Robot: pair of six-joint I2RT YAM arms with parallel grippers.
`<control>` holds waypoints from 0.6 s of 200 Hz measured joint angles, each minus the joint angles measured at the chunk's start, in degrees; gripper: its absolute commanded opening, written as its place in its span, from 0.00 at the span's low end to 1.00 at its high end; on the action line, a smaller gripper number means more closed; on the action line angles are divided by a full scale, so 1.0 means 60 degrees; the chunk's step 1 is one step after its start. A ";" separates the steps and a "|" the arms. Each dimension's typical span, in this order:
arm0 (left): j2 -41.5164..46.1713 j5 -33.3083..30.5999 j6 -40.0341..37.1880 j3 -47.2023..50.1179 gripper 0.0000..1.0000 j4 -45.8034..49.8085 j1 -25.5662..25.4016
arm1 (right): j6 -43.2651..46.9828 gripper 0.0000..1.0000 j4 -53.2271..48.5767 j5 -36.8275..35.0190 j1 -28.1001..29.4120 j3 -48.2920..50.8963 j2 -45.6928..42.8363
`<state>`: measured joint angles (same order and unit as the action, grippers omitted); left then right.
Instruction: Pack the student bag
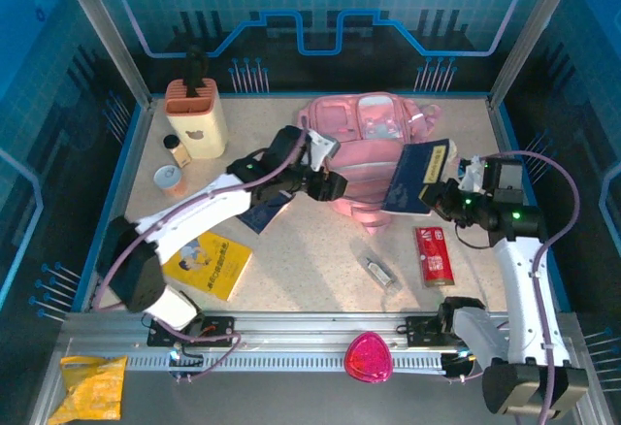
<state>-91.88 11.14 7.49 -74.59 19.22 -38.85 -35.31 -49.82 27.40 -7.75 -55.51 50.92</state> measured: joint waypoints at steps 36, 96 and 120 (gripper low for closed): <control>-0.2339 -0.0178 -0.1581 -0.1384 0.67 0.0015 0.0000 | 0.0157 0.00 -0.0233 -0.0073 -0.0787 0.0306 -0.0102; -0.4626 -0.0248 -0.3034 -0.3570 0.73 0.0044 0.0000 | 0.0149 0.00 -0.0259 -0.0076 -0.0863 0.0754 0.0095; -0.5366 -0.0244 -0.3410 -0.4353 0.73 0.0175 -0.0018 | 0.0146 0.00 -0.0178 -0.0080 -0.0867 0.0754 0.0237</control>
<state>-124.07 9.67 -12.97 -100.71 20.27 -38.96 -34.44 -50.89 26.92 -12.95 -50.98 52.34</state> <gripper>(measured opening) 0.729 0.126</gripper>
